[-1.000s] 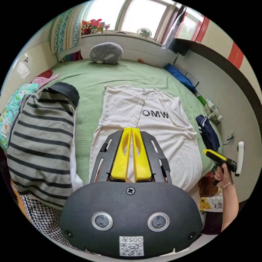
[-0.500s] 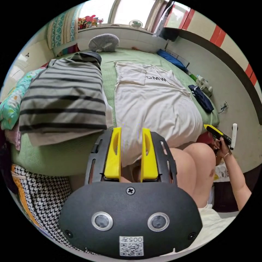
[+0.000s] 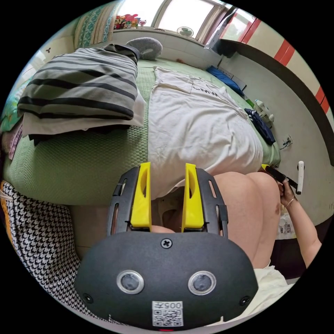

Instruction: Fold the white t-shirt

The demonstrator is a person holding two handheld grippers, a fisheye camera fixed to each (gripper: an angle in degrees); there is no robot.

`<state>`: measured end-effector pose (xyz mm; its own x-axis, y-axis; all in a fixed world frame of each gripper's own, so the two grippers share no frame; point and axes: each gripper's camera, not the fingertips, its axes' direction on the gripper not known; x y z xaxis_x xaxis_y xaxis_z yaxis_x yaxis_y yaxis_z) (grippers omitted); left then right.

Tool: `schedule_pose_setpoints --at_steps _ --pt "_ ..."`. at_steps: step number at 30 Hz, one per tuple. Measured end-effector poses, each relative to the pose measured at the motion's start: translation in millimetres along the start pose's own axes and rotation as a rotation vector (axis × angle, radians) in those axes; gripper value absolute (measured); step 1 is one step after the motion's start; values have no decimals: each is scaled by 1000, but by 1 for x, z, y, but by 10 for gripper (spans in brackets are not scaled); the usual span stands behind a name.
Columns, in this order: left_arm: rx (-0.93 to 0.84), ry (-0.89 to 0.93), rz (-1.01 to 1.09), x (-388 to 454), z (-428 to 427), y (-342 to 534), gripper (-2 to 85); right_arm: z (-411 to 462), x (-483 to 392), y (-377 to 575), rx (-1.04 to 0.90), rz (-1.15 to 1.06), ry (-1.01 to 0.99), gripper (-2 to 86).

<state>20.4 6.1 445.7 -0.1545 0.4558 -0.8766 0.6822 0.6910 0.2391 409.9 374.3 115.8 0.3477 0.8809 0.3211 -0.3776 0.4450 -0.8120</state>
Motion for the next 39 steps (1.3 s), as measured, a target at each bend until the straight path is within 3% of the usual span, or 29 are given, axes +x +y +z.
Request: schedule_pose_setpoints --at_steps 9,25,29,34,39 --pt "-7 -41 -13 -1 10 18 132 10 5 -4 -68 -25 67 120" --pt "-11 -151 -46 14 -8 35 55 -9 15 10 -71 43 -56 52" --pt "63 -119 -50 15 -32 49 84 -18 5 12 -67 18 -60 18" --pt "3 -107 -67 7 -28 57 121 -23 -6 12 -79 9 -35 1" --pt "-40 -111 -75 10 -15 56 101 -34 -21 11 -86 -27 -20 -10"
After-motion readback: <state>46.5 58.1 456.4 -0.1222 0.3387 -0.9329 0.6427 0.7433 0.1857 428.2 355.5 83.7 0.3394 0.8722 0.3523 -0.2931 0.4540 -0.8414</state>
